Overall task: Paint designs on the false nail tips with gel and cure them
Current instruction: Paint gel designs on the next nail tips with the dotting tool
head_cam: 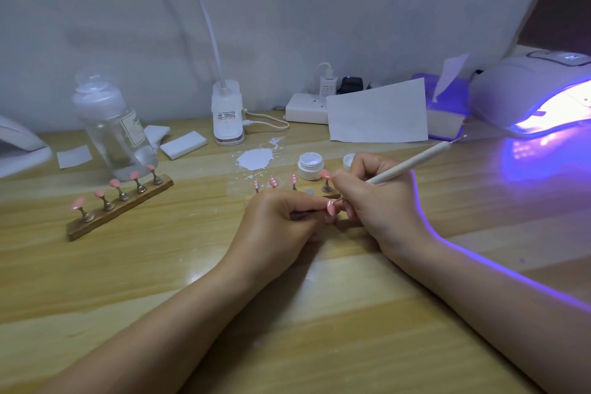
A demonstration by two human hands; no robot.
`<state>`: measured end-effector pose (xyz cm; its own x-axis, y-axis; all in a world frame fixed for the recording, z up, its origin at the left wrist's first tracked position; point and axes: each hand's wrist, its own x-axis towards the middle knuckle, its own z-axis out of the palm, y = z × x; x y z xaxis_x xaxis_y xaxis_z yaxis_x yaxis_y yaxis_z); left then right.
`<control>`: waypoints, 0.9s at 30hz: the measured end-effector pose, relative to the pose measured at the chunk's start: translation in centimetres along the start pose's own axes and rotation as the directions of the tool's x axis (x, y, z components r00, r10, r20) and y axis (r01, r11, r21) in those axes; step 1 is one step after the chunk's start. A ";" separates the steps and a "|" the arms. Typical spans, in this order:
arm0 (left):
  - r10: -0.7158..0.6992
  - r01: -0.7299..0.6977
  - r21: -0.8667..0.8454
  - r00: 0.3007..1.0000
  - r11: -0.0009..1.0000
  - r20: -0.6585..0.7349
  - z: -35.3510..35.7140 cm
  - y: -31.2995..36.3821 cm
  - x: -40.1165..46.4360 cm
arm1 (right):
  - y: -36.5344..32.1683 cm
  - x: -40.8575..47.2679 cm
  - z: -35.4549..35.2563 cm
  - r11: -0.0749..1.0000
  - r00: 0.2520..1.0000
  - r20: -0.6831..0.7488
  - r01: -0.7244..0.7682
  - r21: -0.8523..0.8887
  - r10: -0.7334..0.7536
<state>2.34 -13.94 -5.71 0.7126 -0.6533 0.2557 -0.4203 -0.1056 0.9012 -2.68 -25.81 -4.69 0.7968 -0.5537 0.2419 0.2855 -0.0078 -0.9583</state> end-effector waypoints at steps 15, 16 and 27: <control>-0.017 0.018 -0.023 1.000 1.000 0.020 0.1 0.1 0.0 | 0.0 0.1 0.0 1.000 1.000 -0.016 -0.017 0.002 0.017; -0.018 0.019 -0.028 1.000 0.999 0.018 0.1 0.1 0.0 | 0.1 0.1 0.1 1.000 1.000 -0.017 -0.018 0.001 0.018; -0.002 0.002 0.003 1.000 1.000 0.011 0.0 0.0 0.0 | -0.1 -0.1 0.0 1.000 1.000 -0.010 -0.009 -0.027 0.009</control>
<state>2.35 -13.95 -5.69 0.7074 -0.6612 0.2500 -0.4207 -0.1096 0.9005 -2.75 -25.75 -4.55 0.7939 -0.5621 0.2318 0.2636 -0.0254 -0.9643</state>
